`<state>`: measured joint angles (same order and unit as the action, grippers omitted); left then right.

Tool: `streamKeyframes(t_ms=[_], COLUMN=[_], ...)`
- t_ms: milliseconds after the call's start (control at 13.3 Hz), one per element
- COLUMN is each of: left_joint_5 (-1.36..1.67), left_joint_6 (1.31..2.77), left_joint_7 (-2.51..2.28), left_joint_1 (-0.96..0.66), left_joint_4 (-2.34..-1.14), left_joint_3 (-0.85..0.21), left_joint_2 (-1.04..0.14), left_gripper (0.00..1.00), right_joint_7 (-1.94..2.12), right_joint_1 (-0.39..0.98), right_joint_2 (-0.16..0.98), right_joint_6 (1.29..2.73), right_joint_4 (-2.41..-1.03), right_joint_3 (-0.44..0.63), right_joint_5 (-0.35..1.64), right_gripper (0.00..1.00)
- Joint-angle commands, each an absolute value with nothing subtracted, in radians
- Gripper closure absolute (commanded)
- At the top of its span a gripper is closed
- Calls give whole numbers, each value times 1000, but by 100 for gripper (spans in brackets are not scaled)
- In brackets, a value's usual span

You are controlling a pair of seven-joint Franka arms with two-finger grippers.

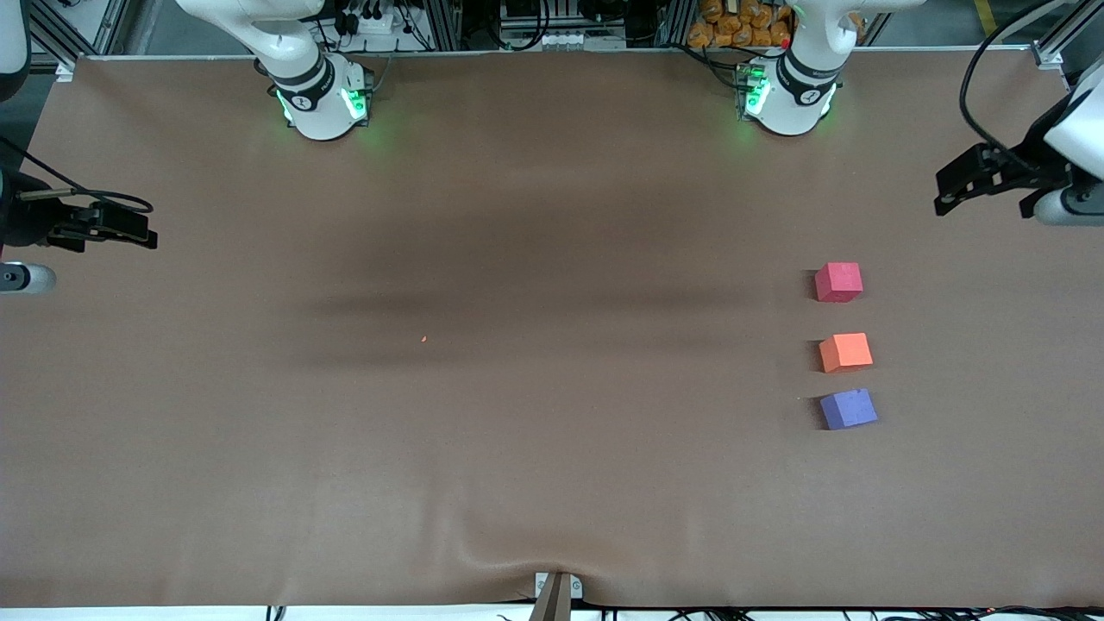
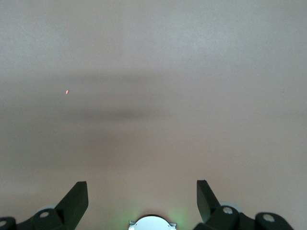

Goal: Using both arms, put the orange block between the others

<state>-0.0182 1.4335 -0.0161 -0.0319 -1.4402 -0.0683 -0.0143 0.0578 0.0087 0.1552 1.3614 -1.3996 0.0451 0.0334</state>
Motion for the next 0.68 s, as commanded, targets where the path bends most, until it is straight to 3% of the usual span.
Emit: streamKeyframes(t_ms=[0,603], left_joint_5=[-5,2], left_joint_6=[1396,1399], left_joint_7=[35,18], left_joint_1=[-15,-20], left_joint_4=[-1420,-1425], left_joint_3=[-61,-87], left_joint_2=[-12,-26], left_gripper=[0,0], right_joint_7=[69,69], right_joint_1=[3,5], right_joint_2=[152,152], right_joint_6=[1356,1356], right_joint_4=[-1394,-1393], right_joint_3=[43,43], right_joint_5=[26,26], right_gripper=[0,0])
